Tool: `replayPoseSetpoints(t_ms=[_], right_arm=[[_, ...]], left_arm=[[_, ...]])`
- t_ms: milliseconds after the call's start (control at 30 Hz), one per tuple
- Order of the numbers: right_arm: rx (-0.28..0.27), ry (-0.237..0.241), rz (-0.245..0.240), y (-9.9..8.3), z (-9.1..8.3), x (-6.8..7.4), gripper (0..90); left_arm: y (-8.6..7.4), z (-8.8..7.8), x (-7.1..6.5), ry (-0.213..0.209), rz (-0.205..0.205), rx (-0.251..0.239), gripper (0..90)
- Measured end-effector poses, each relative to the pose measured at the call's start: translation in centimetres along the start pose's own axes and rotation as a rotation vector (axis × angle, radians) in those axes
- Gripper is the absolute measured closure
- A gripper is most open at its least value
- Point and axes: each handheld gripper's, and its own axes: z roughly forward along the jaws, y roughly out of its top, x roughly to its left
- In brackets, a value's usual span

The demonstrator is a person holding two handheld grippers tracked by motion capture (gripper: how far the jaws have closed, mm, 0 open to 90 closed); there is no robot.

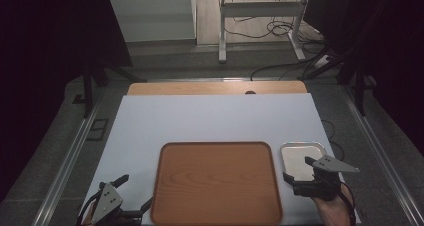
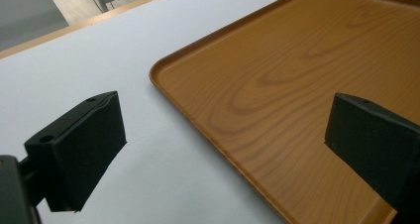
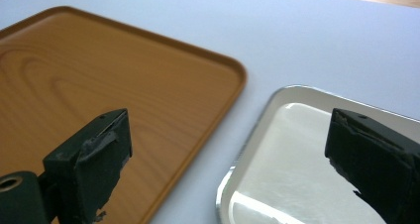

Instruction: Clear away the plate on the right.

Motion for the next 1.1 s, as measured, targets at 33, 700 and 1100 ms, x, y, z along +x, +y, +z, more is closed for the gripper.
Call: replayPoseSetpoints(t_ms=[33,700,1100], right_arm=[[-0.003,-0.004,0.009,0.0,0.0,-0.3,3.8],[0.037,-0.15,0.089,-0.1,0.4,-4.2,1.4],[0.103,-0.217,0.185,-0.4,0.8,-6.9,0.0]], left_arm=[[0.0,0.0,0.0,0.0,0.0,0.0,2.0],[0.0,0.0,0.0,0.001,0.001,0.0,2.1],[0.0,0.0,0.0,0.0,0.004,-0.001,2.0]])
